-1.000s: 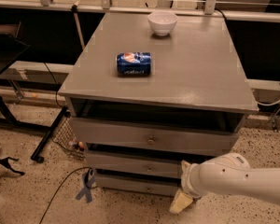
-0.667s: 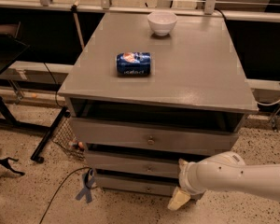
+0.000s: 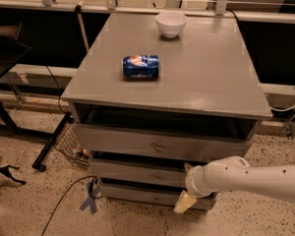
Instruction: Open middle drawer
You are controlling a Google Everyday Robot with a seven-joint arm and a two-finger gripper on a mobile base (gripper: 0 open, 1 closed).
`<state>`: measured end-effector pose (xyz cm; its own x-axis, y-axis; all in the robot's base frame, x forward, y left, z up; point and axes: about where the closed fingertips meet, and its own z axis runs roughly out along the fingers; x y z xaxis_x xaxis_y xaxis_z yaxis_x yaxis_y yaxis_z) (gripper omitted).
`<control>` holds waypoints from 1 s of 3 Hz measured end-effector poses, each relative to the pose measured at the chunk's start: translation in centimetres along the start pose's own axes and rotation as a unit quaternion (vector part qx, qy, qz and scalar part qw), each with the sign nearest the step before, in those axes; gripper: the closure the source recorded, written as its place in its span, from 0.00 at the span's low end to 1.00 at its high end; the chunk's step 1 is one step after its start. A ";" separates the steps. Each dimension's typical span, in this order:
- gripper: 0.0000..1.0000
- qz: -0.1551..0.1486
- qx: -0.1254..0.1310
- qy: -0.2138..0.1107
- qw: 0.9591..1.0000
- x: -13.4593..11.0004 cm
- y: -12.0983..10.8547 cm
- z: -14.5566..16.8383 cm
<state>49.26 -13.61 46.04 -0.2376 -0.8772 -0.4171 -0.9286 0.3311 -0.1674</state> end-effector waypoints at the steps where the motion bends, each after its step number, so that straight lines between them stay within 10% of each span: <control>1: 0.00 -0.005 0.003 -0.003 1.000 -0.1 -1.0 0.8; 3: 0.00 -0.003 0.005 0.007 1.000 0.6 -3.3 4.5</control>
Offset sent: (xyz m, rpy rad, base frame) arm 0.0411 -0.0049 -0.0204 -0.0109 -0.0307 -0.0024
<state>53.44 -13.63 42.29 -0.2361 -0.8841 -0.4032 -0.9269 0.3295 -0.1796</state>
